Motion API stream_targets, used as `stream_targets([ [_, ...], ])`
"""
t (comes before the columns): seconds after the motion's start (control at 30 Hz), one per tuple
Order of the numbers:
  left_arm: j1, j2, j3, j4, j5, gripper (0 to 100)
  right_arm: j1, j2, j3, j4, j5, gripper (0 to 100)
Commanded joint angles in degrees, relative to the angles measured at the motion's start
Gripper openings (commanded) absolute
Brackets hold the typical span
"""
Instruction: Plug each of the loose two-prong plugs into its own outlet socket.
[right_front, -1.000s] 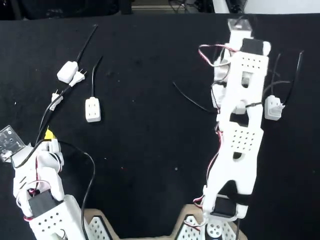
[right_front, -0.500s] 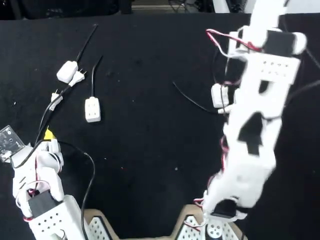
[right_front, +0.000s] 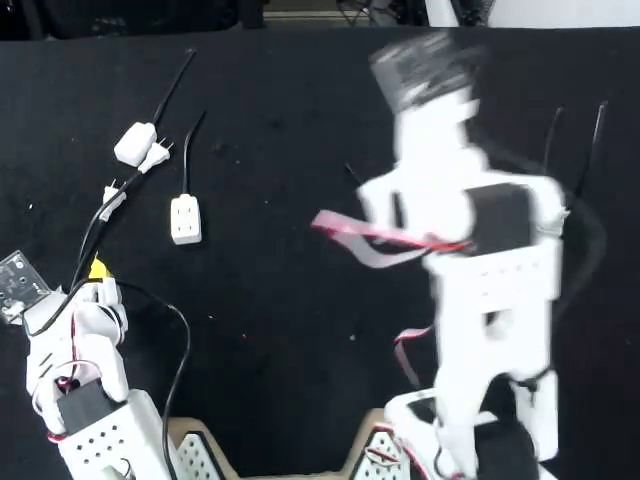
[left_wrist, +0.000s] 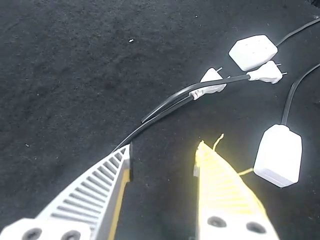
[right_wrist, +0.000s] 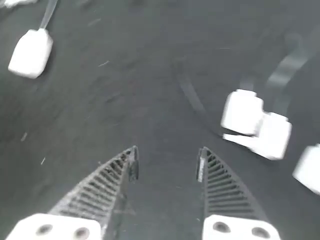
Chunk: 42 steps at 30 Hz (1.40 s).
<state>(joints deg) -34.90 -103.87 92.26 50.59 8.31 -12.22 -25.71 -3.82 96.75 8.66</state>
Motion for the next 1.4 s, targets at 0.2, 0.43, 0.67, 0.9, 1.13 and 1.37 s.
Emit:
stream_targets([
  [0.2, -0.13, 0.09, -9.27, 3.34, -4.48, 21, -13.98, -4.97, 56.84, -51.52, 0.44, 17.7],
  [0.43, 0.13, 0.18, -12.35, 3.25, -5.36, 21, -16.09, -4.97, 68.70, -66.90, -5.80, 17.7],
  [0.67, 5.93, 7.30, -23.08, 8.09, -10.64, 21, -16.09, -4.97, 70.64, -68.57, -6.86, 17.7],
  [0.9, 6.02, 21.98, -39.43, 10.29, -17.85, 21, -16.09, -4.97, 70.55, -68.57, -6.95, 17.7],
  [1.13, 7.87, 37.19, -42.15, 10.37, -19.16, 21, -16.09, -4.97, 70.37, -68.57, -7.03, 17.7],
  [1.37, 9.19, 49.58, -42.59, 10.02, -19.69, 22, -16.09, -4.97, 70.55, -68.57, -6.86, 17.7],
])
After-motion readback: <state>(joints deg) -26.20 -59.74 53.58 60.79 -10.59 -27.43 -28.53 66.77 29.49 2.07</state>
